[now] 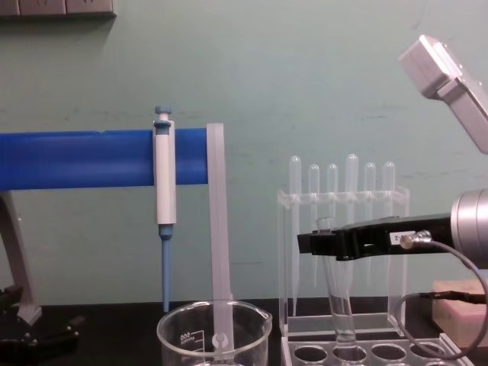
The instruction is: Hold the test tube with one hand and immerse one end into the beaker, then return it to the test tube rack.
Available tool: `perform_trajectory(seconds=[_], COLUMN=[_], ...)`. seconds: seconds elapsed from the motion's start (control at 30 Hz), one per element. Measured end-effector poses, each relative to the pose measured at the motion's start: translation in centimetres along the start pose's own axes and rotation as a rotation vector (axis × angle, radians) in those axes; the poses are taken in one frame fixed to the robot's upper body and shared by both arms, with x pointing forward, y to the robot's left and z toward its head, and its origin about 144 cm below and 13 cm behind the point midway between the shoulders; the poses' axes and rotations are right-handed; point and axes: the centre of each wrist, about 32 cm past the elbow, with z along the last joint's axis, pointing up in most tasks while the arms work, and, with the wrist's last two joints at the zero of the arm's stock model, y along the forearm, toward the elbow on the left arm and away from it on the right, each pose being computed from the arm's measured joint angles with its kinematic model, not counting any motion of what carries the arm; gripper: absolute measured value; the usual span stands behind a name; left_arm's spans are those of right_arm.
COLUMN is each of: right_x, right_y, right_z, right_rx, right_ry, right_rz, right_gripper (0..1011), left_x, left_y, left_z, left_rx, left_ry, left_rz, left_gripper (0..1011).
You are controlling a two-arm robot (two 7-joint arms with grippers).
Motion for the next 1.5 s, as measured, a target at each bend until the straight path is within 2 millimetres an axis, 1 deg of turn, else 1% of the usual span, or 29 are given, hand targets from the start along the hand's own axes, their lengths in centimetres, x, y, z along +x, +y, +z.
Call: perform_trajectory(seconds=[0.23,0.37,0.57,0.7,1.0,1.5], right_x=[-0.2,-0.5,-1.2,-1.5,-1.9,-1.9], right_y=[-0.9,-1.9,-4.0,-4.8,-5.4,-5.4], right_z=[0.3,0.7,2.0,2.8,3.7,3.7], right_rx=[0.045,0.105,0.204,0.233,0.253,0.255], right_ry=[0.003,0.001,-0.024,-0.048,-0.085,-0.090], right_rz=[-0.005,-0.007,-0.001,0.003,0.011,0.008], right_gripper=[224,224,224,224,224,224], left_x=[0.0,0.0,0.0,0.0,0.0,0.0], left_y=[0.0,0.0,0.0,0.0,0.0,0.0], left_z=[0.0,0.0,0.0,0.0,0.0,0.0], left_rx=[0.000,0.000,0.000,0.000,0.000,0.000], left_ry=[0.000,0.000,0.000,0.000,0.000,0.000], left_rz=[0.000,0.000,0.000,0.000,0.000,0.000], left_gripper=[1000,1000,1000,1000,1000,1000])
